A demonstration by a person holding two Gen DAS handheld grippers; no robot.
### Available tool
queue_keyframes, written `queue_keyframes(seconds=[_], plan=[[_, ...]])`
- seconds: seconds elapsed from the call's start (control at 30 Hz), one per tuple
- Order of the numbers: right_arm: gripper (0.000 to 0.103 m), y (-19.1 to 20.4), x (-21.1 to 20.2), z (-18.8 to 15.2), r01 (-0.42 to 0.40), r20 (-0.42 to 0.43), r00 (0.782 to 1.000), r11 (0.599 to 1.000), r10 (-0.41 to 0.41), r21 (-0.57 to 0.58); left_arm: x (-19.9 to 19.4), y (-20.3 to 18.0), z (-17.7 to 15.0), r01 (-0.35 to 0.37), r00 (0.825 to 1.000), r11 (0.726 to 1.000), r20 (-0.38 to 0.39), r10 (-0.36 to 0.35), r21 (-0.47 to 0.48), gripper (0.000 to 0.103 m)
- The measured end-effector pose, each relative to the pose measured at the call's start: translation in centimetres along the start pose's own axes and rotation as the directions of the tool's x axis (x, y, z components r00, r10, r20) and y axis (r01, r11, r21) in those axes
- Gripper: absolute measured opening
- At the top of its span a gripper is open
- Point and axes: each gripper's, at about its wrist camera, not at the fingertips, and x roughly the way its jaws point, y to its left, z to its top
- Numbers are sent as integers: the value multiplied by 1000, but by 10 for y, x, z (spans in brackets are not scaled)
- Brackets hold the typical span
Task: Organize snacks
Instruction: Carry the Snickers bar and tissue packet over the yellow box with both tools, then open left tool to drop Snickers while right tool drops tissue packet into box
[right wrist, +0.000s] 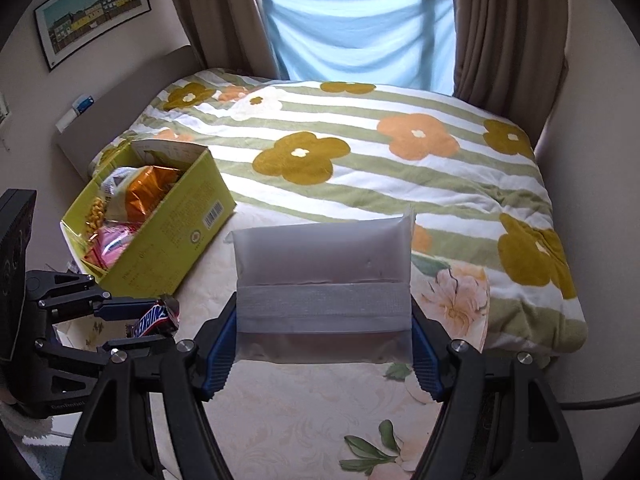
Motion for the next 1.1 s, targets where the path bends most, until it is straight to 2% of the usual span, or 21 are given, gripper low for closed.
queue_keyframes(seconds=[0.2,0.37,0.5,0.67,0.87,0.93,0.97,1.03,1.07,1.1], plan=[[70,51,-11,34,-68,53,996,994,73,-88,-59,52,13,-61,991,993,113,72,-98,29],[70,102,-7,59,-131,77,987,984,141,-122,-91,112,10,-108,978,982,160,132,-153,29],[70,146,7,74,-149,80,984,980,161,-134,-99,166,1,-99,981,973,144,130,-208,29],[70,195,35,88,-167,65,982,977,177,-132,-96,223,-14,-111,985,968,107,137,-224,29],[70,230,68,96,-162,38,985,983,166,-89,-76,260,-24,-113,990,981,65,124,-161,29],[70,235,77,96,-148,28,988,987,150,-62,-70,265,-26,-159,985,978,40,166,-137,30],[70,237,80,96,-143,24,989,989,144,-46,-66,266,-27,-181,982,976,21,185,-121,34],[70,238,83,95,-139,18,990,990,139,-11,-61,269,-31,-197,980,975,10,199,-103,64],[70,239,85,95,-139,11,990,990,139,2,-62,271,-32,-193,981,976,19,196,-104,93],[70,241,87,95,-136,4,991,991,136,8,-65,274,-35,-179,982,977,43,184,-115,101]])
